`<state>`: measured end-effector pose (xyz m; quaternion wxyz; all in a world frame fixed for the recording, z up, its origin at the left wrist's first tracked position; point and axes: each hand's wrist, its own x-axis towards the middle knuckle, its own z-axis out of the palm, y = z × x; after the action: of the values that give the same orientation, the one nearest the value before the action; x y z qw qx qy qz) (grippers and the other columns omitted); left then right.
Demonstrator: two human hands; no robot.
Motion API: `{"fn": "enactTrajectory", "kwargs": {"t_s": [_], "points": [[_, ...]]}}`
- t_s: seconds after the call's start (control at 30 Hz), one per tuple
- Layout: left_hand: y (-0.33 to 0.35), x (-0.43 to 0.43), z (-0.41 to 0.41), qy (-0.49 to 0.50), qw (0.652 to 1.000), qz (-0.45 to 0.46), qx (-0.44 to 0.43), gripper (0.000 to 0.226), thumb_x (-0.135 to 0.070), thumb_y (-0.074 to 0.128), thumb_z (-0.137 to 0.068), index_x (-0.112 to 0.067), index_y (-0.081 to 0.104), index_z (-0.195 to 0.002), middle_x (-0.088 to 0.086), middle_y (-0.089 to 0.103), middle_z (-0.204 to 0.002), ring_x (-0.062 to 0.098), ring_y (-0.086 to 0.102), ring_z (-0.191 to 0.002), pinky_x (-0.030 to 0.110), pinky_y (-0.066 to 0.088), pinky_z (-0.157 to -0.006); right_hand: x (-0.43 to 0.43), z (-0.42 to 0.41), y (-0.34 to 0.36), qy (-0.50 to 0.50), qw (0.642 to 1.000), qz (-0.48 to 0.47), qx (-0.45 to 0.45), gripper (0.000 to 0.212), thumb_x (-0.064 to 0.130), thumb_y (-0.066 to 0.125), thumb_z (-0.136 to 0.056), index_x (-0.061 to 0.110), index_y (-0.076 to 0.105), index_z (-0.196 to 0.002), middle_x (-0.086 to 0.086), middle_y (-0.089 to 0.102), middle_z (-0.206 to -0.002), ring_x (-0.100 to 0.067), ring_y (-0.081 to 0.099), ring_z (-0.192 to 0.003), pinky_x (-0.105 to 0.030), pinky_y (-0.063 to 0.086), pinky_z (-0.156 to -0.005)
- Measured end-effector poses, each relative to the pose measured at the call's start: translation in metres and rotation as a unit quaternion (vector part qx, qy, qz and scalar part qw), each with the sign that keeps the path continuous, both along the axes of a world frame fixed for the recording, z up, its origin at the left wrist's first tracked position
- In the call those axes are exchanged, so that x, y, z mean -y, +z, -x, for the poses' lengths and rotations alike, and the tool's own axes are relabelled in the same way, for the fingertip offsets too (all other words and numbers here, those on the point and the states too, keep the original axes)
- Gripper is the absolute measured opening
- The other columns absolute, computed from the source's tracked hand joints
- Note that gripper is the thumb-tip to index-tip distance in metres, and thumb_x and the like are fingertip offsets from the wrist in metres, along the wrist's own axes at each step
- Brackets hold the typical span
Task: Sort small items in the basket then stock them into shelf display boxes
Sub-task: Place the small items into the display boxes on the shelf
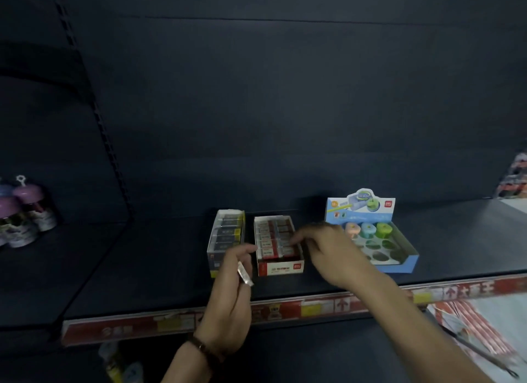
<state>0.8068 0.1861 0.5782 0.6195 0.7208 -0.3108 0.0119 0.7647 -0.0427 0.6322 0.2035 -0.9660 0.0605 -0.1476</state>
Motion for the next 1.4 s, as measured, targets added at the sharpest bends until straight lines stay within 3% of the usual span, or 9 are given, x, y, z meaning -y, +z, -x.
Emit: {"fn": "enactTrajectory", "kwargs": {"t_s": [0.17, 0.33, 0.57, 0.8, 0.93, 1.03, 1.13, 1.3, 1.4], "points": [[0.008, -0.001, 0.002, -0.03, 0.997, 0.006, -0.068, 0.058, 0.015, 0.04, -0.103, -0.032, 0.047, -0.137, 0.002, 0.059, -0.109, 0.021, 0.066, -0.094, 0.041, 0.062, -0.09, -0.017, 0.023, -0.013, 0.026, 0.987, -0.137, 0.084, 0.04, 0.001, 0.055, -0.094, 0.029, 0.083, -0.099, 0.026, 0.077, -0.099, 0.009, 0.068, -0.101, -0.017, 0.053, -0.092], [0.019, 0.003, 0.007, -0.066, 0.979, 0.09, -0.171, 0.045, 0.009, 0.065, -0.096, -0.02, 0.059, -0.13, 0.008, 0.075, -0.111, 0.029, 0.074, -0.107, 0.041, 0.063, -0.088, -0.045, 0.034, -0.017, 0.048, 0.961, -0.248, 0.111, 0.023, 0.008, 0.074, -0.096, 0.029, 0.081, -0.099, 0.02, 0.078, -0.095, -0.004, 0.073, -0.095, -0.023, 0.058, -0.085], [0.024, 0.018, 0.015, 0.062, 0.971, 0.144, -0.18, 0.061, -0.002, 0.086, -0.081, -0.022, 0.055, -0.129, 0.0, 0.077, -0.108, 0.01, 0.074, -0.105, 0.029, 0.065, -0.074, -0.053, 0.047, -0.024, 0.033, 0.925, -0.343, 0.16, 0.017, 0.014, 0.085, -0.09, 0.029, 0.083, -0.096, 0.007, 0.079, -0.094, -0.018, 0.075, -0.093, -0.039, 0.062, -0.084], [0.02, 0.029, 0.013, 0.047, 0.933, 0.205, -0.293, 0.051, -0.008, 0.089, -0.075, -0.015, 0.065, -0.119, 0.002, 0.081, -0.102, 0.022, 0.077, -0.103, 0.047, 0.059, -0.1, -0.054, 0.044, -0.026, 0.034, 0.92, -0.331, 0.209, 0.01, 0.022, 0.091, -0.084, 0.027, 0.083, -0.082, 0.003, 0.075, -0.083, -0.022, 0.074, -0.083, -0.038, 0.06, -0.076], [0.021, 0.021, 0.006, 0.047, 0.964, 0.147, -0.216, 0.042, -0.007, 0.091, -0.074, -0.02, 0.072, -0.109, 0.002, 0.08, -0.099, 0.017, 0.078, -0.096, 0.042, 0.062, -0.088, -0.048, 0.044, -0.026, 0.022, 0.931, -0.317, 0.18, 0.013, 0.018, 0.083, -0.092, 0.026, 0.08, -0.082, 0.003, 0.075, -0.081, -0.019, 0.073, -0.08, -0.034, 0.058, -0.073], [0.019, 0.017, 0.002, 0.07, 0.996, 0.056, -0.01, 0.043, -0.012, 0.094, -0.074, -0.03, 0.072, -0.105, -0.008, 0.077, -0.093, 0.011, 0.075, -0.092, 0.025, 0.06, -0.084, -0.045, 0.038, -0.018, 0.014, 0.904, -0.394, 0.164, 0.004, 0.019, 0.081, -0.095, 0.018, 0.078, -0.092, -0.004, 0.077, -0.082, -0.022, 0.075, -0.071, -0.028, 0.055, -0.062], [0.017, 0.018, -0.004, 0.081, 0.985, 0.025, 0.151, 0.045, -0.006, 0.093, -0.074, -0.027, 0.074, -0.108, -0.014, 0.073, -0.094, 0.01, 0.075, -0.092, 0.018, 0.059, -0.079, -0.042, 0.03, -0.013, 0.031, 0.909, -0.39, 0.146, 0.008, 0.027, 0.086, -0.089, 0.022, 0.08, -0.091, -0.002, 0.079, -0.086, -0.021, 0.077, -0.078, -0.031, 0.058, -0.066], [0.013, 0.014, -0.02, 0.072, 0.958, 0.008, 0.277, 0.044, -0.002, 0.093, -0.074, -0.017, 0.075, -0.112, -0.012, 0.071, -0.105, 0.005, 0.072, -0.098, 0.023, 0.062, -0.079, -0.039, 0.022, -0.011, 0.048, 0.94, -0.315, 0.123, 0.024, 0.047, 0.088, -0.077, 0.025, 0.081, -0.084, 0.005, 0.079, -0.085, -0.018, 0.075, -0.082, -0.045, 0.062, -0.077], [0.005, 0.012, -0.026, 0.093, 0.947, -0.013, 0.307, 0.035, -0.008, 0.09, -0.079, -0.015, 0.075, -0.11, -0.006, 0.065, -0.113, 0.008, 0.068, -0.101, 0.017, 0.058, -0.083, -0.031, 0.014, -0.009, 0.035, 0.942, -0.3, 0.144, 0.01, 0.026, 0.09, -0.078, 0.024, 0.081, -0.079, 0.003, 0.078, -0.08, -0.022, 0.074, -0.077, -0.049, 0.061, -0.074]]}}
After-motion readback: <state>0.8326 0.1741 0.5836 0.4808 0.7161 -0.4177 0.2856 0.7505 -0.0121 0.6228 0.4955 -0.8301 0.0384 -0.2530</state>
